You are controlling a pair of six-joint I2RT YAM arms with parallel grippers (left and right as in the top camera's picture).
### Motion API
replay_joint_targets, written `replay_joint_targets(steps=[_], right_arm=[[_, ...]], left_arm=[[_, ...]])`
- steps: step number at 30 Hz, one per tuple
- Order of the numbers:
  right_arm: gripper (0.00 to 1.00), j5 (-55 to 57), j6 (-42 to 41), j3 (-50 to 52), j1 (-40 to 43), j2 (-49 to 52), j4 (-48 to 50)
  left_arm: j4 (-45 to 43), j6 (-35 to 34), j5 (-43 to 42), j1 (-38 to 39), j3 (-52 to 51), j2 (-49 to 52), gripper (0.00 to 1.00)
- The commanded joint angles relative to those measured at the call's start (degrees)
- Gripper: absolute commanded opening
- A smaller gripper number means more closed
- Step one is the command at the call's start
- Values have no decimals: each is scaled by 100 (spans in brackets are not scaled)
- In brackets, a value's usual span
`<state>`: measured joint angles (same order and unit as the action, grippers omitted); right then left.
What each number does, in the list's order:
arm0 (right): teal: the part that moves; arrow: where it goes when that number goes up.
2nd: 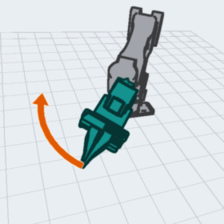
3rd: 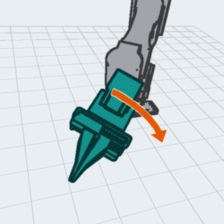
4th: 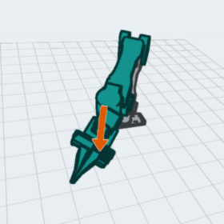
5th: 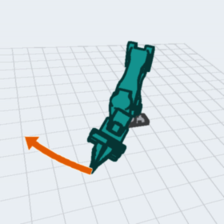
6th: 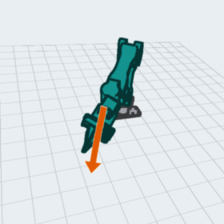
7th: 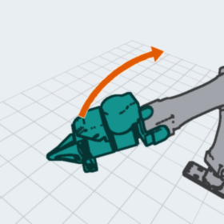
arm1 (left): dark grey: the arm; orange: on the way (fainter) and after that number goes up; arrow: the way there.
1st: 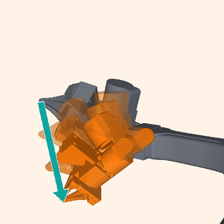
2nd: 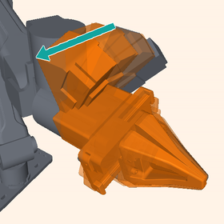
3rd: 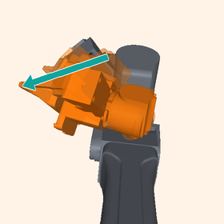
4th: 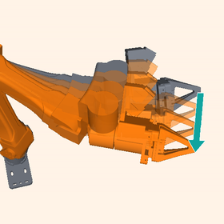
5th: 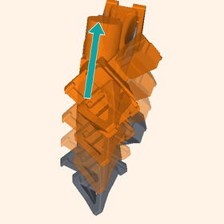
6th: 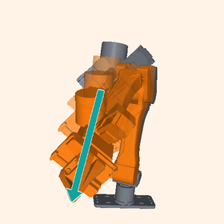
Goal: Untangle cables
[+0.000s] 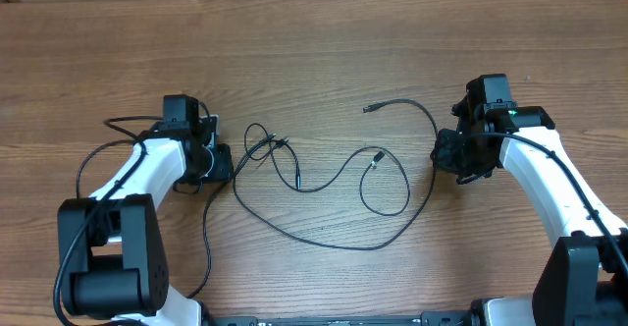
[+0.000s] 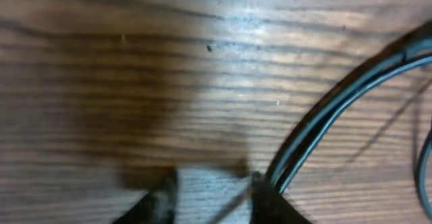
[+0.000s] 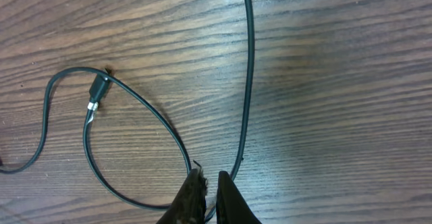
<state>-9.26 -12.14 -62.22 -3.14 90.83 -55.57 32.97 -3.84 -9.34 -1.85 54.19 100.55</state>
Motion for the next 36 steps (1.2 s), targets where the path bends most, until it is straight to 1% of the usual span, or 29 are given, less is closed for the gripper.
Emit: replay_joint_targets(steps=[1, 3, 6, 7, 12, 14, 16, 21, 24, 29, 32, 34, 35, 36], right_arm=[[6, -50, 26, 39, -17, -31, 15], [6, -48, 26, 39, -17, -31, 13], [6, -48, 26, 39, -17, -31, 15], [6, -48, 26, 39, -17, -31, 15], [6, -48, 26, 39, -17, -31, 15], [6, -48, 26, 39, -17, -31, 15], [6, -48, 26, 39, -17, -31, 15], [6, -48, 26, 39, -17, -31, 37], [6, -48, 26, 39, -17, -31, 35], [6, -50, 26, 39, -17, -31, 28], [6, -48, 28, 39, -17, -31, 11], [6, -48, 28, 39, -17, -31, 9], [6, -48, 28, 39, -17, -31, 11], [6, -48, 28, 39, -17, -31, 13]], left_arm=[[83, 107, -57, 81, -293, 476, 31], [92, 107, -59, 81, -289, 476, 38], [308, 111, -83, 81, -192, 470, 56], [461, 144, -92, 79, -111, 470, 60], [1248, 564, -98, 66, 422, 470, 60], [1488, 566, 105, 68, 588, 470, 60], [1622, 560, 352, 98, 667, 470, 60], [1718, 562, 562, 216, 671, 470, 61], [1725, 557, 769, 297, 664, 474, 58], [1462, 490, 911, 378, 643, 487, 42], [1375, 236, 1137, 378, 623, 487, 38], [1370, 210, 1143, 378, 623, 487, 36], [1370, 210, 1141, 376, 623, 487, 33], [1373, 212, 1141, 376, 623, 487, 26]])
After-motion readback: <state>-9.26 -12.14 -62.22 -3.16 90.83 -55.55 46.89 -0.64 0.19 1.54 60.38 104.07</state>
